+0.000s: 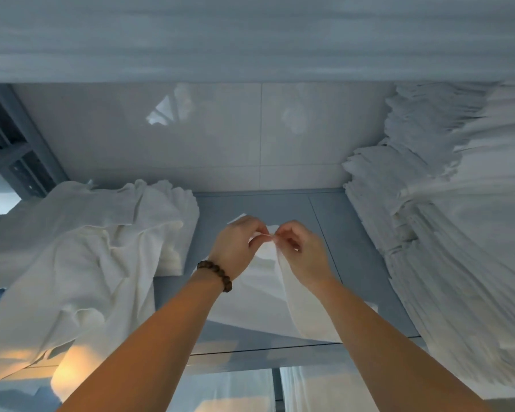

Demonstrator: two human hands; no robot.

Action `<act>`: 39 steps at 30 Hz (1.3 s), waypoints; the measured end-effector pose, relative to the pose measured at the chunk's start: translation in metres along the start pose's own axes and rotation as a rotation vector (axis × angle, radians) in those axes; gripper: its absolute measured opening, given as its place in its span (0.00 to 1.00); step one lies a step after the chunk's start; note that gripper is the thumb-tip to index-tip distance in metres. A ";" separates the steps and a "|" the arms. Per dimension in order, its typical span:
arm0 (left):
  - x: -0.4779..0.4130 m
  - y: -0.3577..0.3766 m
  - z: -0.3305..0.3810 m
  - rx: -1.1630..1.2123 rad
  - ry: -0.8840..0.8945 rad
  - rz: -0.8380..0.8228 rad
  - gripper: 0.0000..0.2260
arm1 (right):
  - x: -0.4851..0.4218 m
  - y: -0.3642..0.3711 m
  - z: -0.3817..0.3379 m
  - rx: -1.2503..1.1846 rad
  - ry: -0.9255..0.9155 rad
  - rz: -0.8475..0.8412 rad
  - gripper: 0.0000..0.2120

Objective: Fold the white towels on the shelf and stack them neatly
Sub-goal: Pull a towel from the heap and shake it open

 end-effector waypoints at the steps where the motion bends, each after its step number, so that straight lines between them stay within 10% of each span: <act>1: -0.004 -0.001 0.000 0.011 -0.016 0.010 0.04 | 0.001 -0.002 -0.002 0.006 -0.012 -0.012 0.04; 13: -0.029 -0.048 -0.023 -0.100 0.064 -0.048 0.03 | 0.007 -0.027 0.012 0.678 0.011 -0.040 0.08; 39: 0.023 -0.128 0.004 -0.202 -0.120 0.216 0.01 | 0.082 -0.086 0.036 0.741 0.263 -0.166 0.12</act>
Point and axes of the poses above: each hand's wrist, its own x-axis away from the middle knuckle, its own y-axis out of the palm, z = x × y, the point moved 4 cm from there along -x, towards the middle knuckle, and after that the axes turned 11 degrees about -x, right-handed, at the moved point
